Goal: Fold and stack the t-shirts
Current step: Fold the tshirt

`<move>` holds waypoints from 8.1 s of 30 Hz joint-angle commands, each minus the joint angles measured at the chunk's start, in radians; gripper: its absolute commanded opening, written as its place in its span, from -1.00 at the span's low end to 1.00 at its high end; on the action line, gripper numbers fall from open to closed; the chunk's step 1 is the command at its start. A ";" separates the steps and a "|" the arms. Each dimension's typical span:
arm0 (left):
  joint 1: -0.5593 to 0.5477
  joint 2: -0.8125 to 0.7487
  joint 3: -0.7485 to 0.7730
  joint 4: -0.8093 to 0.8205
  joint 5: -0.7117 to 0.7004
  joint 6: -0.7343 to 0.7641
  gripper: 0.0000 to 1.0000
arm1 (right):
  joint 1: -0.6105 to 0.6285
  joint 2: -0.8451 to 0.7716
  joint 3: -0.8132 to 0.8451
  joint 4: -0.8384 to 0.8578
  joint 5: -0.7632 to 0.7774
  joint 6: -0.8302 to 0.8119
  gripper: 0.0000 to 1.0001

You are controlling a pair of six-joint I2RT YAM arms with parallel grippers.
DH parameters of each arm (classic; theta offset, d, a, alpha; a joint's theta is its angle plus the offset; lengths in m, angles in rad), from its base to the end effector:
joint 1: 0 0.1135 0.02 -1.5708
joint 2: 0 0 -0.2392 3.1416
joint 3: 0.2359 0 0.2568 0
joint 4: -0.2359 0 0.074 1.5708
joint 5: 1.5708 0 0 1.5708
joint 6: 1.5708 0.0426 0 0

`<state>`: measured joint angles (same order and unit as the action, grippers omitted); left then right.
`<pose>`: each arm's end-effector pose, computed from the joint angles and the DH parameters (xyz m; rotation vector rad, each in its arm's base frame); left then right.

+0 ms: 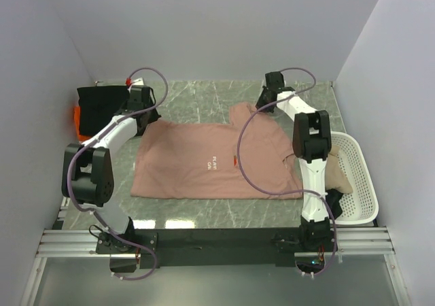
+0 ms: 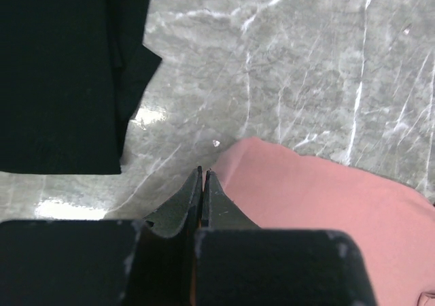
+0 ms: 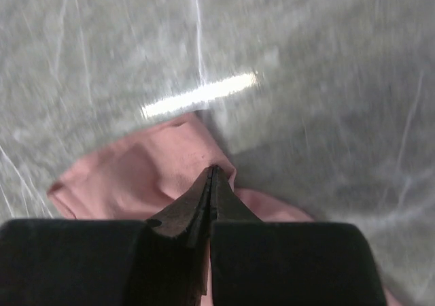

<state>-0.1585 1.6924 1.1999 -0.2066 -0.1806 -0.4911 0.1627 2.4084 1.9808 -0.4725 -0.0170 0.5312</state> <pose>0.3825 -0.0534 0.2112 -0.4677 2.2113 -0.1418 0.5153 0.0853 0.1333 0.4504 2.4572 0.3160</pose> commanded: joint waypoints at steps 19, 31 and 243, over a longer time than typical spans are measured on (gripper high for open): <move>0.004 -0.125 -0.097 0.093 -0.102 -0.015 -0.99 | -0.003 -0.454 -0.507 0.439 -0.043 -0.030 -1.00; 0.004 -0.106 -0.105 0.085 -0.099 -0.009 -0.99 | -0.003 -0.192 -0.135 0.029 0.141 -0.088 -0.18; -0.662 0.027 -0.158 0.248 -0.152 -0.195 0.69 | 0.422 -1.216 -1.330 0.177 0.278 0.029 -1.00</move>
<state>-0.8196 1.7569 1.0157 0.0326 -0.3195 -0.6777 0.5579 1.2640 0.6651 -0.2310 0.2256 0.5198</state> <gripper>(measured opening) 0.843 0.011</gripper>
